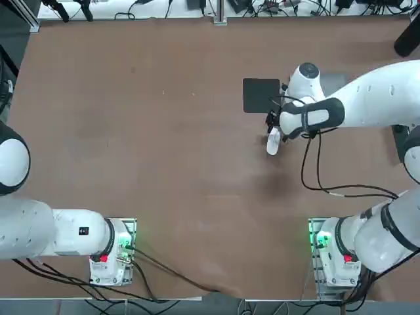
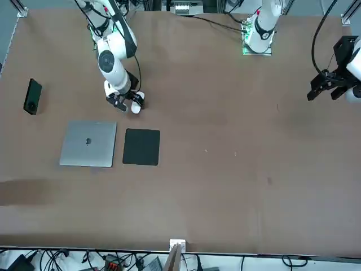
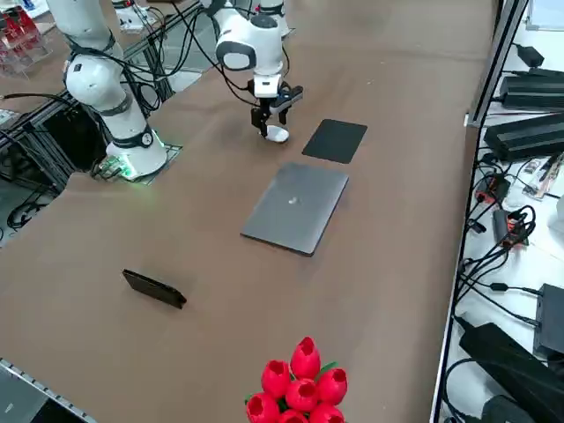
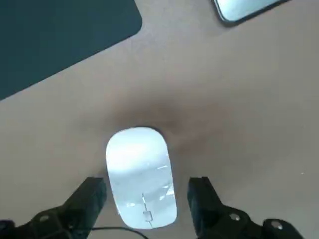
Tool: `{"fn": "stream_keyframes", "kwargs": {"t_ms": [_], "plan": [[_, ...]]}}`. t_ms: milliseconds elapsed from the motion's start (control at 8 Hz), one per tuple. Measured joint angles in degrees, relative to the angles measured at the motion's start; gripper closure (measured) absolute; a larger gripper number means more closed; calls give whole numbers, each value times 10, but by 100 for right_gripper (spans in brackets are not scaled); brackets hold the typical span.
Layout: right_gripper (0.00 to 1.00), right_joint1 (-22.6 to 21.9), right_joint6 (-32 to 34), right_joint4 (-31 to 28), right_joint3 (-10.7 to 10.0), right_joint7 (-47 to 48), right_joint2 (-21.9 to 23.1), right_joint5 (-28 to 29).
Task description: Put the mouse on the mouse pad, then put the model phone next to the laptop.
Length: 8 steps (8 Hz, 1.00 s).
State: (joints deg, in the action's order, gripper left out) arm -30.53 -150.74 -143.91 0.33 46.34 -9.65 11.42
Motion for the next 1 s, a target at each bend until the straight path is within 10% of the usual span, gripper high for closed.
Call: {"fn": "stream_keyframes", "kwargs": {"t_ms": [1000], "plan": [[1,-14,-32,0,-1,0,-21,0]]}}
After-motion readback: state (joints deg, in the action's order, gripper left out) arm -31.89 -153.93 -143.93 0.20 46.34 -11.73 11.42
